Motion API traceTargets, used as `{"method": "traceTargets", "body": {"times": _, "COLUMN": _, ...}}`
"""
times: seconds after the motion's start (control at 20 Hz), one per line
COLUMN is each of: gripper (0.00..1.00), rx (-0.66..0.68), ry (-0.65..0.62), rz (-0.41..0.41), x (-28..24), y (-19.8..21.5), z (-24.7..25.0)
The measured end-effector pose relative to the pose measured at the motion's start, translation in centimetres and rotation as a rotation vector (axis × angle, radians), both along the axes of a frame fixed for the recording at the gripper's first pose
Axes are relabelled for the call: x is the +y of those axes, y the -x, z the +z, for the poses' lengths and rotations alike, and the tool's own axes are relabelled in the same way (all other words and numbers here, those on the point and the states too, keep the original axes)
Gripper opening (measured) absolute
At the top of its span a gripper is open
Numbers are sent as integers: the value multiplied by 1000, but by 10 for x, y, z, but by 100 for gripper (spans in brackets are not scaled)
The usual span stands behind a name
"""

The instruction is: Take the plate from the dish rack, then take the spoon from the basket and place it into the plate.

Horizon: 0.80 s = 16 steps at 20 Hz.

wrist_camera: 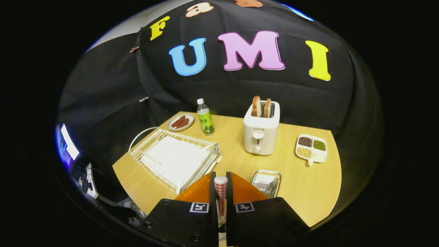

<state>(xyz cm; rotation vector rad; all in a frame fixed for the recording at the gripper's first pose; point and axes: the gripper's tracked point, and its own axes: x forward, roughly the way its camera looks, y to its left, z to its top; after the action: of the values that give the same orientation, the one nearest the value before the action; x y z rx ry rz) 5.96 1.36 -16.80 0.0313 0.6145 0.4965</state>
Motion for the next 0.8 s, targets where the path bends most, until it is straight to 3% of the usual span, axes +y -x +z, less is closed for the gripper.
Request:
{"method": "traceTargets", "body": {"times": 0.35, "gripper": 13, "rx": 109, "ry": 76, "rz": -8, "x": 22, "y": 20, "z": -74}}
{"method": "traceTargets", "body": {"times": 0.8, "gripper": 15, "rx": 129, "ry": 122, "rz": 32, "x": 39, "y": 24, "z": -98}}
